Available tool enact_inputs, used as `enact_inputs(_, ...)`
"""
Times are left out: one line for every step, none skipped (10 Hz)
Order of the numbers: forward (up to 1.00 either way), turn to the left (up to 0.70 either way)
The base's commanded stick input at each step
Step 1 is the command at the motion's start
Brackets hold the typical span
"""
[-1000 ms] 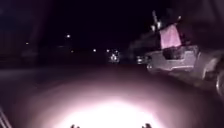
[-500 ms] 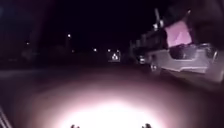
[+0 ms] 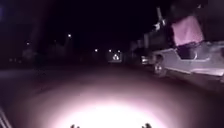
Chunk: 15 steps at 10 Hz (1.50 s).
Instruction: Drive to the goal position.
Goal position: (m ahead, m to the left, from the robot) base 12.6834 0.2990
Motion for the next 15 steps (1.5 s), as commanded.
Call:
enact_inputs(0.7, 0.0)
enact_inputs(0.7, 0.0)
enact_inputs(0.7, 0.0)
enact_inputs(0.7, 0.0)
enact_inputs(0.7, 0.0)
enact_inputs(0.7, 0.0)
enact_inputs(0.7, 0.0)
enact_inputs(0.7, 0.0)
enact_inputs(0.7, 0.0)
enact_inputs(0.7, 0.0)
enact_inputs(0.7, 0.0)
enact_inputs(0.7, 0.0)
enact_inputs(0.7, 0.0)
enact_inputs(0.7, 0.0)
enact_inputs(0.7, 0.0)
